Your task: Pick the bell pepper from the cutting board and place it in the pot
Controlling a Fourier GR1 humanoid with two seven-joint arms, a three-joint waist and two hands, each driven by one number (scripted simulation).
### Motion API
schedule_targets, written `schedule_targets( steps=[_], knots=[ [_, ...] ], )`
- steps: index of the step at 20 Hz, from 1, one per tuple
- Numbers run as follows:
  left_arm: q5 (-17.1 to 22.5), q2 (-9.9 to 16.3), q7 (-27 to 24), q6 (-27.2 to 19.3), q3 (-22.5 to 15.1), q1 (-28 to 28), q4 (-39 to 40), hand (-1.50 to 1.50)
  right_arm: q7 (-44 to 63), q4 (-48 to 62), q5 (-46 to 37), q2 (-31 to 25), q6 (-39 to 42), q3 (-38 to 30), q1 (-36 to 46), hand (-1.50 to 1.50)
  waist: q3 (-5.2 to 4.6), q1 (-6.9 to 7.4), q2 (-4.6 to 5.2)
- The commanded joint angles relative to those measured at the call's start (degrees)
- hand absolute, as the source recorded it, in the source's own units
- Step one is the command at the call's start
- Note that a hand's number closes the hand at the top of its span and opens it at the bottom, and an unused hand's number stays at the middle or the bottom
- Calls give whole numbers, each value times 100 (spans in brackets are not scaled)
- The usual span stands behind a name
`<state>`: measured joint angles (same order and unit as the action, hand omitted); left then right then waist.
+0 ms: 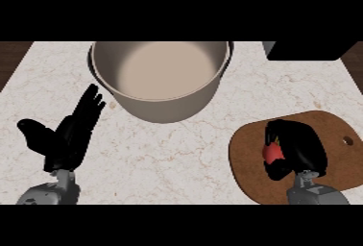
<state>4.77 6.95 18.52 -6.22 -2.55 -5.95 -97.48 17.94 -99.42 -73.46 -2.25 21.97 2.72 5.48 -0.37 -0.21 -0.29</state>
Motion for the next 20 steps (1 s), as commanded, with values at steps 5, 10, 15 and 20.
schedule_targets(
  steps=[5, 10, 15, 20],
  knots=[
    [-137, -108, 108, -32, -215, -84, -35, 0, 3435, -926, 359, 221, -169, 1652, 1490, 150, 30, 132, -5],
    [-115, -149, -187, -63, 20, -331, 482, 0, 3908, -1073, 258, 224, 24, 1961, 2859, 150, 29, 73, 21],
    [163, 67, -140, 255, 194, -127, 310, 0, 4166, -781, 860, 224, -45, 1682, 4446, 150, 29, 130, 22],
    [-17, -75, 287, 24, 8, -465, 37, 0, 4518, 813, 1431, 224, -718, 1473, 5841, 150, 29, 214, 39]
  ],
)
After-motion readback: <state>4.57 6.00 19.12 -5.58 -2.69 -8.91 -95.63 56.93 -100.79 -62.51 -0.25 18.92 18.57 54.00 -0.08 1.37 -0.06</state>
